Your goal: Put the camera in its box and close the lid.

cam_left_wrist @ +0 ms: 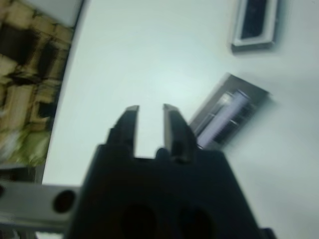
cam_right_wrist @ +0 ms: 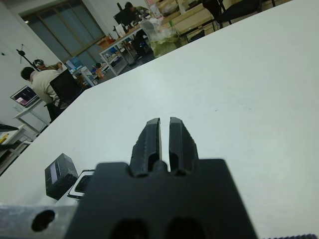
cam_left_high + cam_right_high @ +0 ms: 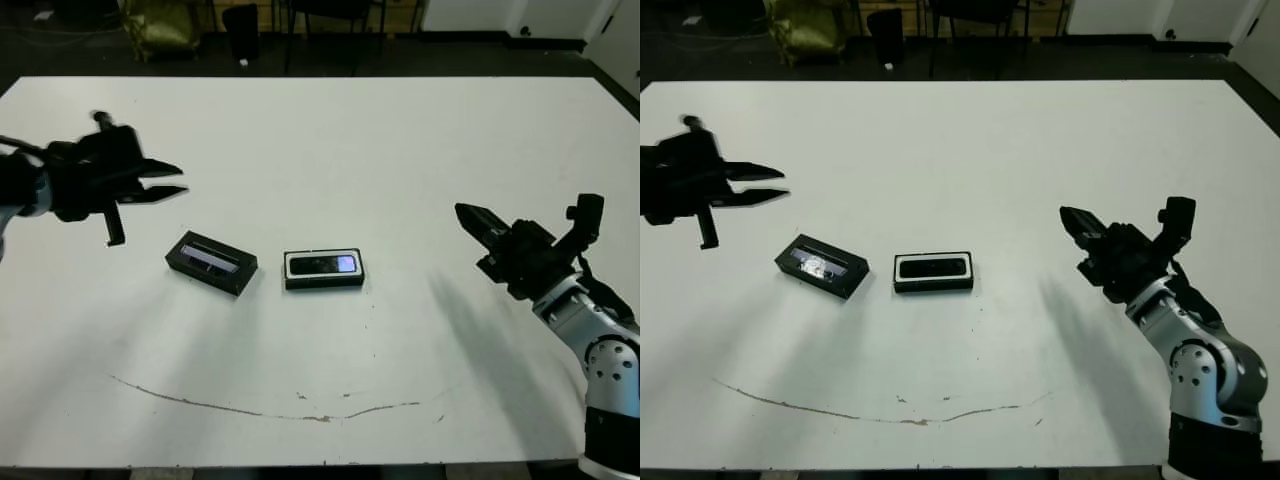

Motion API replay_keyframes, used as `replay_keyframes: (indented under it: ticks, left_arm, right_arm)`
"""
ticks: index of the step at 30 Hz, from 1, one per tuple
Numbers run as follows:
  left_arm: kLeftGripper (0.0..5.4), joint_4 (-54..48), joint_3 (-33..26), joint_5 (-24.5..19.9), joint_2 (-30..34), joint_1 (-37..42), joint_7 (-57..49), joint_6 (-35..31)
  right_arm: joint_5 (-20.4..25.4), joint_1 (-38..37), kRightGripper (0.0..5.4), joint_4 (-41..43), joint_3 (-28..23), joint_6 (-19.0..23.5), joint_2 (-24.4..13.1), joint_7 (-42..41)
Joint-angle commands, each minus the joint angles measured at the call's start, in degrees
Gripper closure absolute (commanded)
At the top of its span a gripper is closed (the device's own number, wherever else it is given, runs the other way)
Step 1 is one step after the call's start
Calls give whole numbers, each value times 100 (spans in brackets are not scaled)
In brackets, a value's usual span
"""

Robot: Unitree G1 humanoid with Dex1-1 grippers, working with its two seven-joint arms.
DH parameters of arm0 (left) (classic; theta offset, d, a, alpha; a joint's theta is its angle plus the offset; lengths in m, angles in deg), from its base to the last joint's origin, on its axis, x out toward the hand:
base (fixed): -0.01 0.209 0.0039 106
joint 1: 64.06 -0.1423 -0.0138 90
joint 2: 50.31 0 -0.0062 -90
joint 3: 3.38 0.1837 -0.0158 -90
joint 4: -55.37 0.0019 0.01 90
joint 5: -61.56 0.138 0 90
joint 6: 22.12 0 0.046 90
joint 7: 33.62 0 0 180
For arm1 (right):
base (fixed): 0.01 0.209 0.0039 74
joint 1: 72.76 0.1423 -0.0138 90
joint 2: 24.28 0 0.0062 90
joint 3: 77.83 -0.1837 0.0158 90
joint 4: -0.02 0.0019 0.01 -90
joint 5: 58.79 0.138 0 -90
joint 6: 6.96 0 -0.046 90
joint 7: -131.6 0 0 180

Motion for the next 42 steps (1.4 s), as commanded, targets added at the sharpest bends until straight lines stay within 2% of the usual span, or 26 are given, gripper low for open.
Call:
replay_keyframes:
  ticks: [1, 4, 8, 15, 22, 26, 35, 42]
  left_arm:
    - [320, 606, 543, 100, -130, 573, 1058, -60]
    - [251, 1127, 986, 449, -251, 1081, 1702, 173]
    - [159, 1427, 1275, 710, -376, 1345, 1925, 590]
    - [2, 1392, 2169, 811, -380, 1594, 1927, 996]
    - [2, 2040, 2946, 1047, -615, 2167, 1927, 1263]
    - [2, 2586, 2879, 1334, -906, 2247, 1927, 1705]
    - [2, 3924, 2707, 1905, -1557, 2462, 1904, 2100]
    - [2, 4313, 2579, 2218, -1700, 2548, 1824, 2515]
  right_arm:
    - [63, 23, 540, -81, -72, 210, -104, 125]
    - [115, 61, 540, -131, -83, 253, -94, 145]
    - [141, 48, 540, -128, -91, 272, -65, 253]
    - [158, 17, 540, -108, -87, 315, -70, 428]
    - [196, -21, 540, -73, -151, 354, 25, 700]
    - [266, -113, 540, 38, -195, 393, -6, 791]
    - [428, -234, 540, 319, -247, 597, 73, 1226]
    - [497, -219, 540, 334, -221, 686, 110, 1340]
